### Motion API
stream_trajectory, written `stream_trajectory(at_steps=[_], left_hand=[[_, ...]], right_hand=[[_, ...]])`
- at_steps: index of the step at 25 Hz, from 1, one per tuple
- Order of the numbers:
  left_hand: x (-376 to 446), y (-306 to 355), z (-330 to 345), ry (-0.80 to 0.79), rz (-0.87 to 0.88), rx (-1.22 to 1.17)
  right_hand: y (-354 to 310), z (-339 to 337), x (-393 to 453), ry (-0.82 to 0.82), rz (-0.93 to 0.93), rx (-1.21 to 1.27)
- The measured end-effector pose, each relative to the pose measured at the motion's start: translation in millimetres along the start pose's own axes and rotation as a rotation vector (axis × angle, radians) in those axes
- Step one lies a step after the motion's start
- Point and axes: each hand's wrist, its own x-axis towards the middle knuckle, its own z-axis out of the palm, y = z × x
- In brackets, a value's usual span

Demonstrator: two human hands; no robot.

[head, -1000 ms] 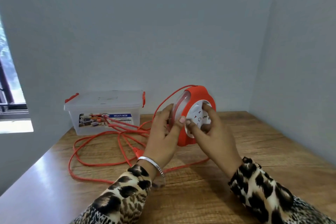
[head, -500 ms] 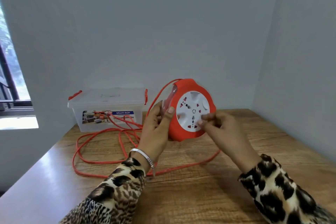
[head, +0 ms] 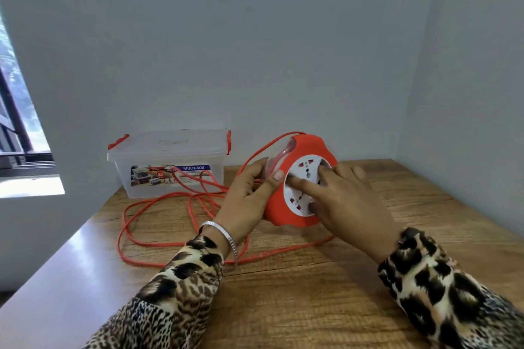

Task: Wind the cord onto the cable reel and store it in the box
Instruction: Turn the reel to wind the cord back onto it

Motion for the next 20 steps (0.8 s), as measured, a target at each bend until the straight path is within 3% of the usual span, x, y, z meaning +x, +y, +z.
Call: stream_trajectory(at_steps=[5, 7, 10, 12, 14, 17, 20], left_hand=[[-2, -4, 22, 0.047, 0.044, -0.077], [-3, -10, 29, 0.085, 0.061, -0.046], [-5, -17, 37, 0.122, 0.099, 0.008], [-4, -20, 39, 0.128, 0.095, 0.003], [-1, -21, 38, 0.133, 0.068, -0.042], [2, -18, 28, 0.144, 0.015, -0.132], [6, -9, 7, 0.162, -0.046, -0.159]], right_hand=[[-10, -4, -3, 0.244, 0.376, 0.295], [-17, -3, -2, 0.174, 0.613, 0.608], [-19, -5, 6, -0.040, 1.012, 1.465], [-16, -5, 6, -0.159, 1.138, 1.852], [-14, -8, 5, -0.216, 1.125, 2.058], [-11, -15, 5, -0.263, 0.993, 1.993], [-5, -20, 1, -0.097, 0.755, 1.346]])
